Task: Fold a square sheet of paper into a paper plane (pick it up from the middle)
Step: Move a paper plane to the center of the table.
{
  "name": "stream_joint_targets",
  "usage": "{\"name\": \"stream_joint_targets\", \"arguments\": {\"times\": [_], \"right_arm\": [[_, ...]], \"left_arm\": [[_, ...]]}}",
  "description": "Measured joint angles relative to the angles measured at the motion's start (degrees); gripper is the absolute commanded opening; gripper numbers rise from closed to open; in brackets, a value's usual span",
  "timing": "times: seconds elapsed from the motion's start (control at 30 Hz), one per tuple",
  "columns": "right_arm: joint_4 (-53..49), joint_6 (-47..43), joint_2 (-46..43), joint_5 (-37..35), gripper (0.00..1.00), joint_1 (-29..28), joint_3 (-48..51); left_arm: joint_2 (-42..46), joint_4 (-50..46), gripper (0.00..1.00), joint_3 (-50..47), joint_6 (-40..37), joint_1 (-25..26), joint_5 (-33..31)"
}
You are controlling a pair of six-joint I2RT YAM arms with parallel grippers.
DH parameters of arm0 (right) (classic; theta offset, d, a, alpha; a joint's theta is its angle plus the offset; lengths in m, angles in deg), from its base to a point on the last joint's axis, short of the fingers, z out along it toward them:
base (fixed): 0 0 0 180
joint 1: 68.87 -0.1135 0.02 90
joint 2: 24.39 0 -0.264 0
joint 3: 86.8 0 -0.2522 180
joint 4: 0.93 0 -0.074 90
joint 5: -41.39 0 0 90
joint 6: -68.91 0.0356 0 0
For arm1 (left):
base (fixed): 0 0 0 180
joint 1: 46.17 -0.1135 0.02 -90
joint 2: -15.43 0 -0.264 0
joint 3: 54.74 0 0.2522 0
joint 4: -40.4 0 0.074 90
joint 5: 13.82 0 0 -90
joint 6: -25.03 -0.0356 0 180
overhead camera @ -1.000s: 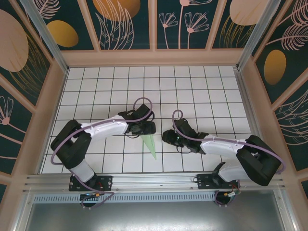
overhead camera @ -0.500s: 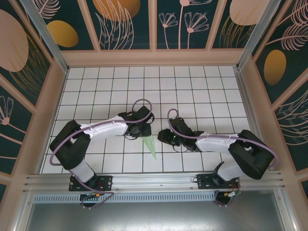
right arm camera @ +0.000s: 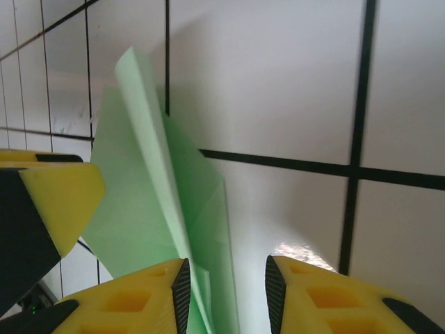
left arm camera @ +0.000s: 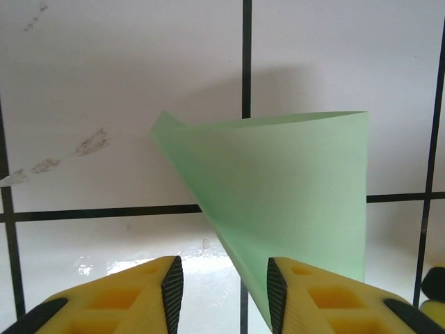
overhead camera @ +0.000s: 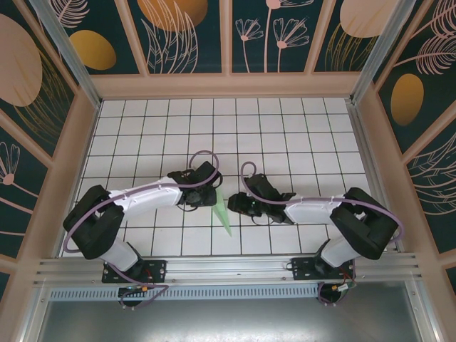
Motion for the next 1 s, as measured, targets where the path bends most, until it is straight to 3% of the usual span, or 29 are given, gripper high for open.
{"name": "stream_joint_targets", "arguments": {"times": [0.5,1.0], "right_arm": [[-0.1,-2.5,6.6,1.9,0.4,-2.7,-5.6],[-1.0,-3.9,7.9,2.2,0.43,-4.5,-6.9]], "left_arm": [[2.2,0.6,0.31,-4.0,0.0,0.0,-0.8],[2.8,1.7,0.3,-6.0,0.0,0.0,-1.2]]}}
